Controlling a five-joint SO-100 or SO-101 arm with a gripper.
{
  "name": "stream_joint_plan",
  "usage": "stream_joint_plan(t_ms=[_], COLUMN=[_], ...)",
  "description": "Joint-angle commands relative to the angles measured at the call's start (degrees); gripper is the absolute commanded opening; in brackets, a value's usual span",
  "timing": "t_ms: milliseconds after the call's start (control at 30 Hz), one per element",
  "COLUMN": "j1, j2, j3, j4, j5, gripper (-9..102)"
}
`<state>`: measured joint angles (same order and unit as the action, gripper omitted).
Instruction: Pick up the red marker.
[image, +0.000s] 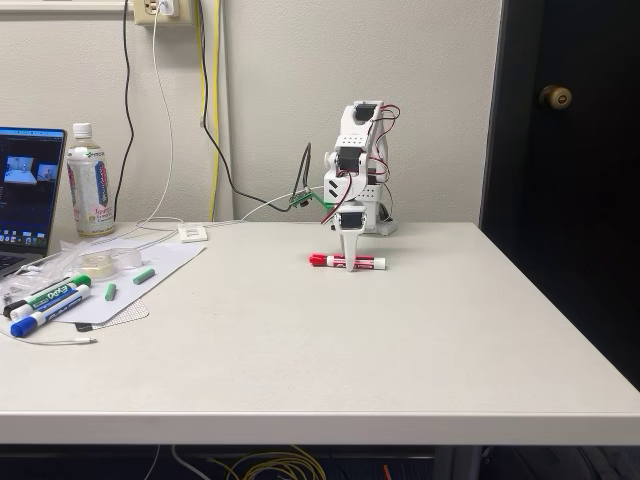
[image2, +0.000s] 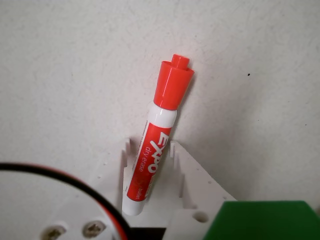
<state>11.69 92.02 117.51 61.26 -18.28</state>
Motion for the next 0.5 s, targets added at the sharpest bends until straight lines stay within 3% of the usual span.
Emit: stream_joint_plan(t_ms=[0, 467], j1=[-0.4, -1.7], j2=[0.2, 1.3], j3=[-1.8, -1.8], j4=[-0.3, -0.3], j5=[0.2, 0.4], gripper=[16, 4])
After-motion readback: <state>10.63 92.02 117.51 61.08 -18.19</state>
